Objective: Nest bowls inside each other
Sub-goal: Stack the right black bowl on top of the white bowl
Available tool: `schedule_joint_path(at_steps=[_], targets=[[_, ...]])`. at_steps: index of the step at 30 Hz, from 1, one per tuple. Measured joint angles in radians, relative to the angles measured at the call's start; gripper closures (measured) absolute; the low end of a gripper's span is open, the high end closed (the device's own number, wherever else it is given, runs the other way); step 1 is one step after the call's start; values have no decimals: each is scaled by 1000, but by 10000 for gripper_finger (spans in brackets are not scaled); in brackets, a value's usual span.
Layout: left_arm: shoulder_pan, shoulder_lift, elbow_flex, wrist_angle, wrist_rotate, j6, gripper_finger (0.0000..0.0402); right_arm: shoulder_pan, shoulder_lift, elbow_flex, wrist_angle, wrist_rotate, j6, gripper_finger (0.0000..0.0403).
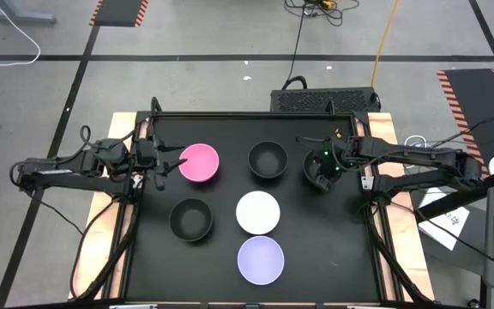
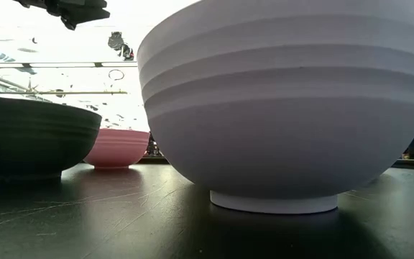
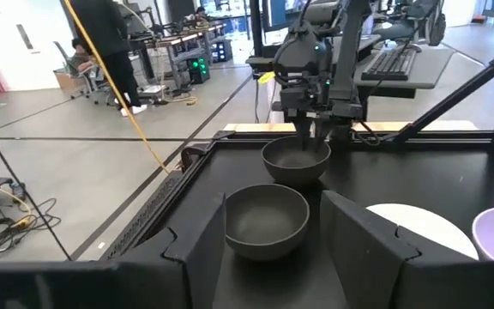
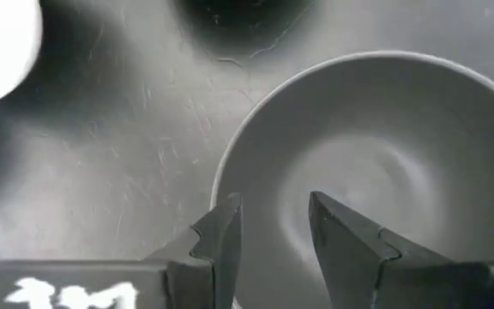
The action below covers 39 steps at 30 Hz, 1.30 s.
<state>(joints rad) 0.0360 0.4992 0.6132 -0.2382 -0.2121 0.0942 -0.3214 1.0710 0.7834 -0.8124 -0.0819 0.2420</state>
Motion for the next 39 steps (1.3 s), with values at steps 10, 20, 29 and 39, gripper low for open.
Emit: schedule_joint_path(at_steps=[10,20,29,39], targets=[[0,-1,0,0,32,11,206,1,70,0,7,-80,-1,275],[0,-223,-8,-96,41,18,206,2,82,0,57,-80,-19,275],[0,-424,-152,10,171,-17,206,2,83,0,77,-79,-29,274],[-1,-471,-274,59,295,-64,206,2,83,0,79,-78,-27,274]])
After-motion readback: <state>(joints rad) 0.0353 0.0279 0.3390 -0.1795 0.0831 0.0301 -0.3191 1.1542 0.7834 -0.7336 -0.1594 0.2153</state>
